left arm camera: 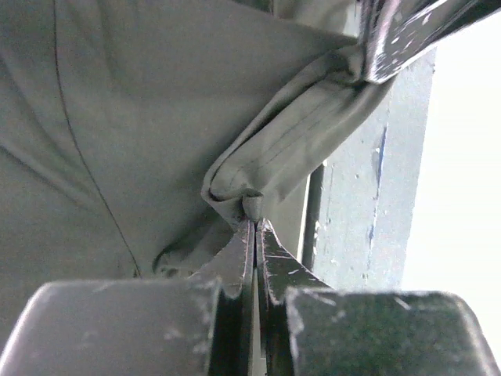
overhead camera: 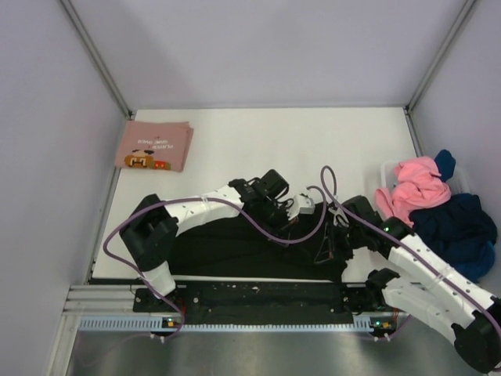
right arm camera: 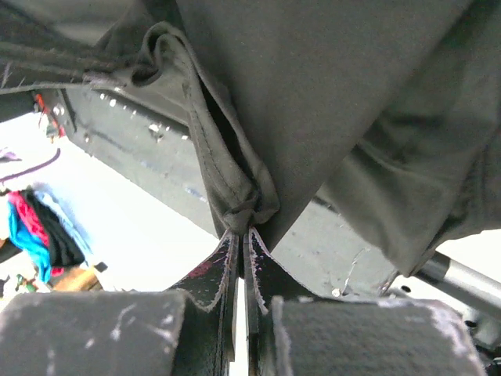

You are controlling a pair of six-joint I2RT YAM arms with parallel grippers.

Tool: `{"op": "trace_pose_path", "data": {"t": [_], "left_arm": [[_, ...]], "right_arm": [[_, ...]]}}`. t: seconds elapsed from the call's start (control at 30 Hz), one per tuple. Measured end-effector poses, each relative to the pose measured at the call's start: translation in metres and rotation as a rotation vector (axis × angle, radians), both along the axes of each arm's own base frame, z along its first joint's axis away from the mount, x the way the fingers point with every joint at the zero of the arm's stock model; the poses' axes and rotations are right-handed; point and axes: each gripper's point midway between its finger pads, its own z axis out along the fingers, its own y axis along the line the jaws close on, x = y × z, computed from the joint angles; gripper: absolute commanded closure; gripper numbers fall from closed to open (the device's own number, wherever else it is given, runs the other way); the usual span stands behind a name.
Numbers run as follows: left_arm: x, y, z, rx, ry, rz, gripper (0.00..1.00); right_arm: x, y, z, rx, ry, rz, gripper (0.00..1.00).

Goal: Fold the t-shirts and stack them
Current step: Fold the other side of the tshirt into a rectangle

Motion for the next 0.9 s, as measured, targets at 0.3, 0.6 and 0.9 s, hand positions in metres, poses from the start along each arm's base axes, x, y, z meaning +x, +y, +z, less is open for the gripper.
{"op": "trace_pose_path", "data": {"t": [0.3, 0.6, 0.9], "left_arm": [[-0.007, 0.023, -0.009, 0.032, 0.044, -0.008, 1.00], [-0.004, 0.034, -0.022, 0.044, 0.067, 0.030, 1.00], [0.046, 0.029, -0.025, 0.022, -0.029, 0.215, 1.00]], "right_arm": [[-0.022, 0.007, 0.008, 0.066, 0.063, 0.086, 1.00], [-0.028, 0.005, -0.013, -0.001, 0.181, 0.123, 1.00], [0.053, -0.013, -0.028, -0.170, -0.066, -0.023, 1.00]]}}
